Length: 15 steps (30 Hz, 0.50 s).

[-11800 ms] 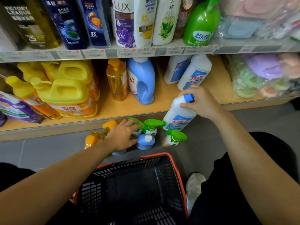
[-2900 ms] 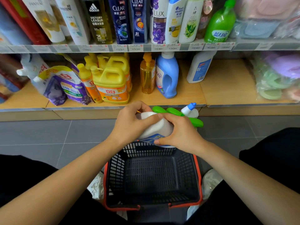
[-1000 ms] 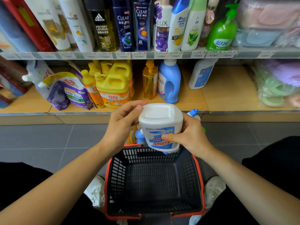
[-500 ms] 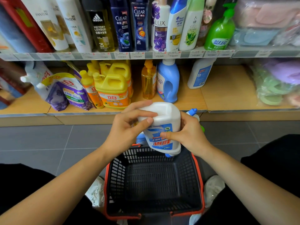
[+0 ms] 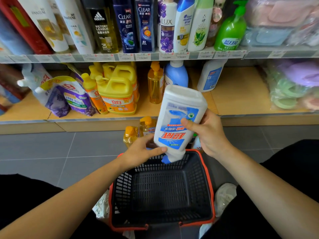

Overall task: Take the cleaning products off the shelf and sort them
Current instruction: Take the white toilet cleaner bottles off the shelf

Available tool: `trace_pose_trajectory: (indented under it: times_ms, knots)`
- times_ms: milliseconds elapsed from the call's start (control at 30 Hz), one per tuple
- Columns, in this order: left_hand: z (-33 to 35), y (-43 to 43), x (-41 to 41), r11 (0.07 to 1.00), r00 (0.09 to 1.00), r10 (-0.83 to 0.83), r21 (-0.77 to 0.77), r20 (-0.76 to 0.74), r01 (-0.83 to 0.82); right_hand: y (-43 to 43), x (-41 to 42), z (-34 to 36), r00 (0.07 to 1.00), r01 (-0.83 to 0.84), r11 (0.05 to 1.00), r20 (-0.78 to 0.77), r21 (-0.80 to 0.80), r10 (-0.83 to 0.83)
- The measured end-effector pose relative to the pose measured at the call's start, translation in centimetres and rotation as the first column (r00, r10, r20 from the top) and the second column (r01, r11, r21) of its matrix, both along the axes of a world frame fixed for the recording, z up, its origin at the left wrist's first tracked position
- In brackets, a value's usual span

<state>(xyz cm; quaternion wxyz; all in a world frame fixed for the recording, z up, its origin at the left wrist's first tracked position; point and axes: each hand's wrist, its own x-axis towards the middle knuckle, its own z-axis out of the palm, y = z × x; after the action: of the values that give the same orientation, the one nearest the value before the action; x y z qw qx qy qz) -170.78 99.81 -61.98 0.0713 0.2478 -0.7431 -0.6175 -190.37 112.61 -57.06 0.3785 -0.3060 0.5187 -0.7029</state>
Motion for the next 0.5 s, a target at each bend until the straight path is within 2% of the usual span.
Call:
trace_pose_trajectory:
  times_ms: [100, 167, 200, 333, 433, 500]
  knots:
    - [-0.4, 0.7, -0.3, 0.976, 1.0, -0.007, 0.219, 0.009, 0.005, 0.1, -0.5, 0.2, 0.998, 0.026, 1.0, 0.053, -0.015, -0.026]
    - [-0.4, 1.2, -0.6, 0.93, 0.997, 0.071, 0.363, -0.023, -0.057, 0.1, -0.9, 0.2, 0.997, 0.056, 0.998, 0.062, -0.03, -0.054]
    - [-0.5, 1.3, -0.8, 0.917, 0.993, 0.108, 0.389, -0.038, -0.085, 0.1, -1.1, 0.2, 0.996, 0.071, 0.997, 0.058, -0.034, -0.069]
    - [-0.3, 1.1, -1.4, 0.924, 0.981, 0.19, 0.343, -0.036, -0.167, 0.4, -2.4, 0.5, 0.994, 0.085, 0.996, 0.065, -0.039, -0.083]
    - [0.3, 0.3, -1.9, 0.902, 0.959, 0.284, 0.342, -0.011, -0.263, 0.8, -3.5, 0.9, 0.992, 0.115, 0.993, 0.046, 0.014, -0.116]
    - [0.8, -0.6, -1.9, 0.92, 0.962, 0.27, 0.306, -0.036, -0.246, 1.0, -4.0, 0.7, 0.986, 0.152, 0.986, 0.052, 0.062, -0.156]
